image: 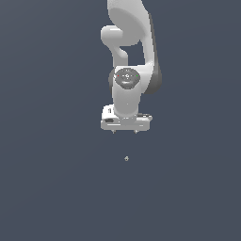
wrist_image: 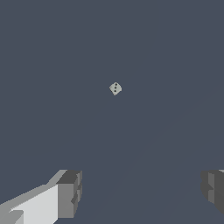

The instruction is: Pick up the object and move it to a goal position.

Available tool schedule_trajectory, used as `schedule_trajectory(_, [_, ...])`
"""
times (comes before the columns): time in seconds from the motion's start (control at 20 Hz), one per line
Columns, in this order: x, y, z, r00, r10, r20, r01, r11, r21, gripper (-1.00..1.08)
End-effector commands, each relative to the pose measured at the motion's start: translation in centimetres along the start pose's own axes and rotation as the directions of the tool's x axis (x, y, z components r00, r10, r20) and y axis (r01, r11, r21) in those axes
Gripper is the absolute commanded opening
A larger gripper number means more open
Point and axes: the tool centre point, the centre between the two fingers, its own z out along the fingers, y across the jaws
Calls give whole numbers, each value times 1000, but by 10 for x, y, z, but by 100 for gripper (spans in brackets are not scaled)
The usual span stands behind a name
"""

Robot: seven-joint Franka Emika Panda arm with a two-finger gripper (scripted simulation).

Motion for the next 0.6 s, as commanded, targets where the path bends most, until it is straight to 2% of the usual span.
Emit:
schedule_trajectory(0.0, [3,0,2,999,33,-1,-33,999,1,100])
schedule_trajectory(0.3, [15,-2,11,988,152,-5,-152,988,6,100])
schedule_trajectory(0.55, [28,-4,21,959,284,-9,-284,959,11,100])
